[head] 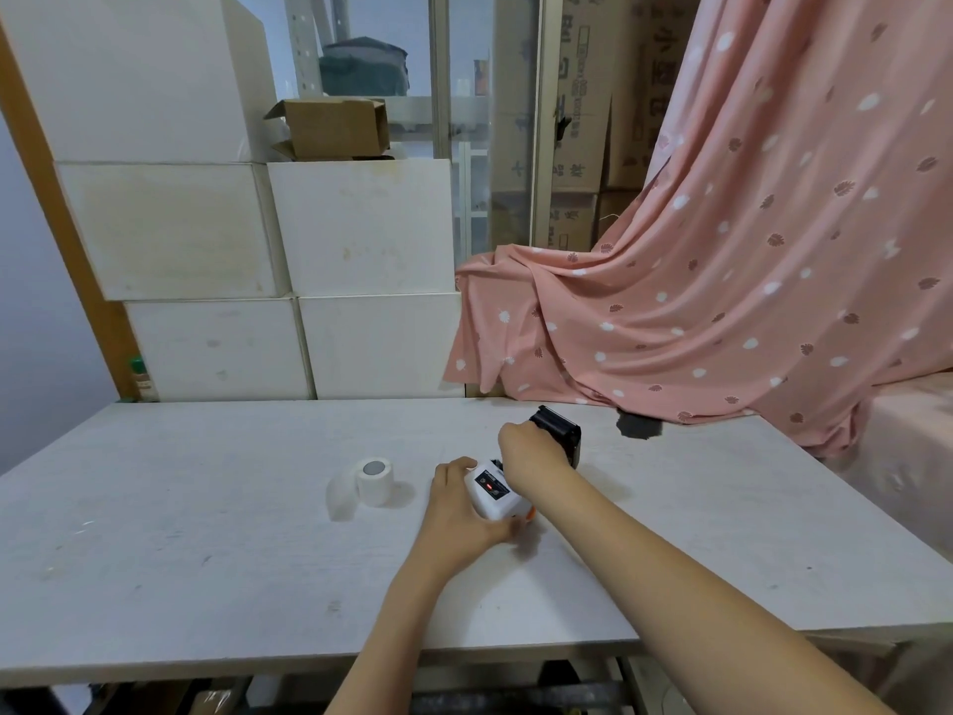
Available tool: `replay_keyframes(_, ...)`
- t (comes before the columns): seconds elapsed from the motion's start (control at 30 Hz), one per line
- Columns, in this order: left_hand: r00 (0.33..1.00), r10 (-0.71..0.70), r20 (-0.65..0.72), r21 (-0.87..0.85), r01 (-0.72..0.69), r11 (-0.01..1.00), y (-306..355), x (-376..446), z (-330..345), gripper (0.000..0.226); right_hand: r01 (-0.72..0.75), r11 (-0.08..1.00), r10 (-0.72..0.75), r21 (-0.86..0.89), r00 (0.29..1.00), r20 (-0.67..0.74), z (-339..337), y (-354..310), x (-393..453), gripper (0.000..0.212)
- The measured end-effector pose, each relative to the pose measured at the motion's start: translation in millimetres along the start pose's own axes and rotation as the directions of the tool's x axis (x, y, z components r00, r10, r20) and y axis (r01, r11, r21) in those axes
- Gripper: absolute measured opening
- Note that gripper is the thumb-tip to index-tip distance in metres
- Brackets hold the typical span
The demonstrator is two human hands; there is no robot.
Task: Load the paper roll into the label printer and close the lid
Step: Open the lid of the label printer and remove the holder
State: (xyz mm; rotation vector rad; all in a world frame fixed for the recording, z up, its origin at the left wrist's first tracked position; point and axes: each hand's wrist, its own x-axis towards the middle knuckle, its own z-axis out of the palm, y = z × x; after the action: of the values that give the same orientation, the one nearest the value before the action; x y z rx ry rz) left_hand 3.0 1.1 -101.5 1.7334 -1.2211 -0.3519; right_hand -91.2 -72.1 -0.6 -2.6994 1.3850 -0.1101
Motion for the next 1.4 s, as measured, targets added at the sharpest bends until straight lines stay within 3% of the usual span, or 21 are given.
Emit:
replay_keyframes(0.1,1.0,0.009,0.002,-0.002,-0.009,1.0,-0.3,-0.2,0.0,0.086,-0.056,0.998,0.056,0.013,0.998,0.001,2.2,-2.2,7.7,0.028)
replay_keyframes(0.33,1.0,0.015,-0.012,0.009,-0.015,1.0,0.1,0.6,0.3,0.082,-0.12,0.993,0.119,0.012,0.991,0.053,5.6,0.7,17.2,0.032)
replay_keyframes(0.77,1.0,0.005,-0.02,-0.003,-0.005,1.0,1.7,-0.6,0.1,0.081,-0.146,0.988,0.143,0.056,0.989,0.047,5.8,4.2,14.4,0.025)
replay_keyframes(0.97,0.999,0.005,-0.037,-0.005,-0.005,1.0,2.8,-1.6,0.8,0.08,-0.102,0.989,0.113,0.11,0.988,-0.108,2.2,0.8,4.9,0.009)
replay_keyframes(1.07,0.999,0.021,-0.048,0.002,-0.021,1.0,2.5,-0.8,0.8,0.081,-0.025,0.978,0.076,0.205,0.968,-0.241,4.6,0.4,-0.8,0.036)
replay_keyframes(1.17,0.998,0.018,-0.054,0.018,-0.018,1.0,0.9,0.0,1.7,0.082,0.058,0.949,0.059,0.311,0.934,-0.353,5.1,9.8,-9.1,0.027)
replay_keyframes(1.33,0.997,-0.001,-0.075,0.029,0.003,1.0,-0.5,0.5,2.6,0.084,0.04,0.953,0.067,0.301,0.938,-0.339,10.9,52.0,-27.1,0.017)
replay_keyframes(1.4,0.998,-0.001,-0.06,0.043,0.004,0.999,0.8,0.2,1.5,0.084,-0.007,0.953,0.105,0.302,0.945,-0.311,16.3,75.7,-29.0,0.024)
